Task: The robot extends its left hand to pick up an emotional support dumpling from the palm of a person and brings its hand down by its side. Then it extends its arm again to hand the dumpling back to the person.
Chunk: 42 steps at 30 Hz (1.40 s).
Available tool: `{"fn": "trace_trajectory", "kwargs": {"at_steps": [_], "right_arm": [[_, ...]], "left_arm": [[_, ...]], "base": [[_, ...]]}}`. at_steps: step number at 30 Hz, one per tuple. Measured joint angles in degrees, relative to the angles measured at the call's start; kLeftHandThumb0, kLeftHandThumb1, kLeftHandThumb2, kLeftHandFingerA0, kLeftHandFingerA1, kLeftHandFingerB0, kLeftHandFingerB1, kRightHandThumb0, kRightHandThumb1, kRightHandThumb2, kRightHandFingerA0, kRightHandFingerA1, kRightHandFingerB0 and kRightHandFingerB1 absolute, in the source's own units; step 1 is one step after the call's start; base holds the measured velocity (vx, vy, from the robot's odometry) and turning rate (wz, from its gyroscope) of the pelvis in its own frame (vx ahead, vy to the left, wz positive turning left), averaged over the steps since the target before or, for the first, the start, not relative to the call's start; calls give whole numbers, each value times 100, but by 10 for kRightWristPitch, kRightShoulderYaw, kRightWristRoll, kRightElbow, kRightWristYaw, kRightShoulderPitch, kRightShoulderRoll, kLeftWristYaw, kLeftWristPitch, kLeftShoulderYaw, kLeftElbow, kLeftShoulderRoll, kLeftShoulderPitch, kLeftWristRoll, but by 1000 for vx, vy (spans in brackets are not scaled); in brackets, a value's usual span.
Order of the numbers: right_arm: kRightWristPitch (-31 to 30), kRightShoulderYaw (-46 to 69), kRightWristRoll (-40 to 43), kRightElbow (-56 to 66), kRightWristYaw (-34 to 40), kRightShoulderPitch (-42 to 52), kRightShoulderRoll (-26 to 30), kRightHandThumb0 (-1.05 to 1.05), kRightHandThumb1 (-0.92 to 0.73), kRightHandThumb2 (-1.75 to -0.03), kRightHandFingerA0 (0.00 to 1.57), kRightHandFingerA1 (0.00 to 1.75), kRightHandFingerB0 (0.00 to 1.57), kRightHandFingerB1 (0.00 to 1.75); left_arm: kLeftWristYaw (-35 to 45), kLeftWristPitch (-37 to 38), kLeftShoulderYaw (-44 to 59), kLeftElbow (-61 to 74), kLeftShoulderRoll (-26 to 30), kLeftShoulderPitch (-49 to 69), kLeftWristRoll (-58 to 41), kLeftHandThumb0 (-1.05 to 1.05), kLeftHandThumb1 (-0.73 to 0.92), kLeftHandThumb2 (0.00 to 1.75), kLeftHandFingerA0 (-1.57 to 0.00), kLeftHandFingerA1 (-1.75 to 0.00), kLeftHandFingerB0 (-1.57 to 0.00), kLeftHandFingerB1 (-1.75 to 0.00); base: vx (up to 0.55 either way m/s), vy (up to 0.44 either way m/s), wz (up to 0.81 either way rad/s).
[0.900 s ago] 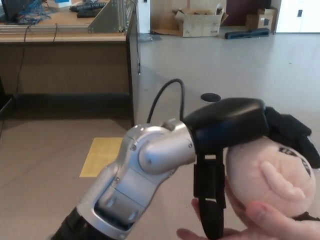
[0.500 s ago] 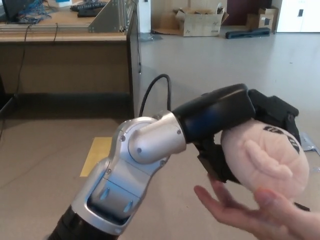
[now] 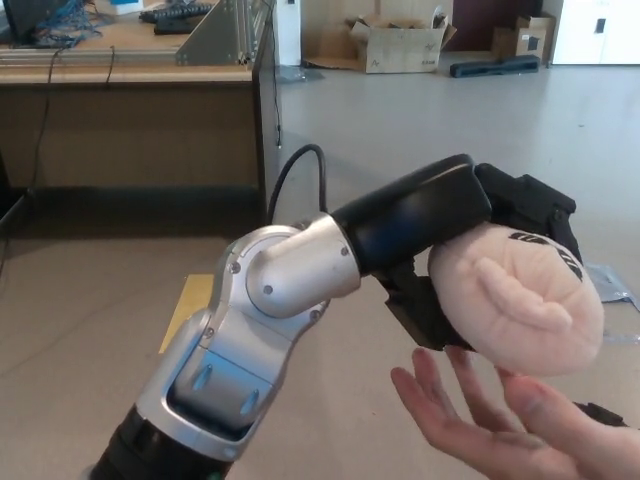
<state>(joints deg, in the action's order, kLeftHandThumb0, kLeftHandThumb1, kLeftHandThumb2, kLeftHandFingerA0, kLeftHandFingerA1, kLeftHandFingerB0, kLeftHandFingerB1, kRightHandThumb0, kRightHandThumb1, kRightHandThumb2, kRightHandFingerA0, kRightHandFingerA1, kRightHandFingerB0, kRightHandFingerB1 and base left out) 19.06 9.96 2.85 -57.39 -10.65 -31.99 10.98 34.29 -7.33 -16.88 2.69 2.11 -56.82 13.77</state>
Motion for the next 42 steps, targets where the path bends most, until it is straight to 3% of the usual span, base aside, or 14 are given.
{"fn": "trace_trajectory", "kwargs": {"at_steps": [1, 4, 5, 13, 14, 20, 21, 22, 26, 27, 31, 33, 35, 42], "right_arm": [[0, 0, 0, 0, 0, 0, 0, -47, -60, -58, 84, 46, 47, 35], [0, -1, 0, 0, -1, -1, 0, -47, -60, -59, 84, 46, 48, 35], [0, -1, 0, 0, -1, -1, 0, -49, -60, -59, 85, 46, 46, 35], [0, -5, -1, 0, -2, 0, 0, -48, -59, -58, 86, 47, 48, 35], [0, -5, -1, 0, -3, 0, 0, -49, -60, -58, 84, 46, 48, 35], [0, -6, -1, 0, -3, 6, 0, -47, -59, -58, 83, 47, 47, 35], [0, -6, -1, 0, -3, 8, -1, -46, -59, -58, 83, 48, 48, 35], [0, -6, -1, 0, -4, 10, -1, -52, -50, -78, 78, 59, 41, 46], [0, -7, -1, 0, -4, 19, -1, -52, -50, -78, 78, 59, 41, 46], [0, -7, -1, 0, -4, 22, -1, -51, -49, -77, 79, 60, 42, 46], [0, -6, -1, 1, -5, 35, -2, -52, -49, -78, 80, 60, 42, 46], [0, -6, -1, 3, -6, 44, -2, -52, -49, -78, 80, 60, 43, 47], [1, -6, -1, 4, -7, 52, -2, -50, -49, -77, 79, 60, 42, 46], [1, -5, -1, 12, -10, 89, -2, -51, -49, -77, 80, 60, 43, 47]], "left_arm": [[0, -1, 2, 0, -1, 0, -2, -8, 70, 80, -110, -127, -86, -99], [-2, -27, 54, -1, -13, -15, -27, -6, 70, 85, -110, -126, -86, -96], [-3, -34, 68, -1, -16, -22, -33, -8, 76, 74, -106, -132, -86, -104], [-12, -103, 178, 6, -23, -59, -89, -13, 75, 70, -100, -139, -83, -103], [-12, -112, 190, 8, -22, -62, -96, -15, 80, 65, -101, -134, -89, -90], [-13, -162, 260, 16, -17, -63, -133, -17, 73, 63, -100, -137, -90, -82], [-13, -169, 270, 17, -16, -63, -138, -18, 71, 62, -107, -128, -95, -80], [-13, -177, 283, 17, -15, -63, -145, -15, 73, 62, -100, -127, -92, -77], [-13, -213, 335, 21, -6, -63, -172, -15, 73, 62, -100, -127, -92, -77], [-14, -224, 351, 23, -3, -63, -180, -15, 81, 65, -93, -127, -86, -82], [-14, -257, 395, 38, 2, -49, -207, -14, 81, 68, -99, -128, -86, -84], [-15, -275, 418, 47, 2, -37, -222, -14, 83, 69, -93, -131, -81, -95], [-16, -290, 436, 60, 2, -21, -234, -12, 81, 76, -101, -138, -84, -99], [-16, -355, 533, 112, 2, 106, -291, -16, 84, 66, -96, -146, -78, -98]], "base": [[0, 0, 0], [0, 0, 0], [0, 0, 0], [0, 0, 0], [0, 0, 0], [0, 0, 0], [0, 0, 0], [0, 0, 0], [0, 0, 0], [0, 0, 0], [0, 0, 0], [0, 0, 0], [0, 0, 0], [0, 0, 0]]}}
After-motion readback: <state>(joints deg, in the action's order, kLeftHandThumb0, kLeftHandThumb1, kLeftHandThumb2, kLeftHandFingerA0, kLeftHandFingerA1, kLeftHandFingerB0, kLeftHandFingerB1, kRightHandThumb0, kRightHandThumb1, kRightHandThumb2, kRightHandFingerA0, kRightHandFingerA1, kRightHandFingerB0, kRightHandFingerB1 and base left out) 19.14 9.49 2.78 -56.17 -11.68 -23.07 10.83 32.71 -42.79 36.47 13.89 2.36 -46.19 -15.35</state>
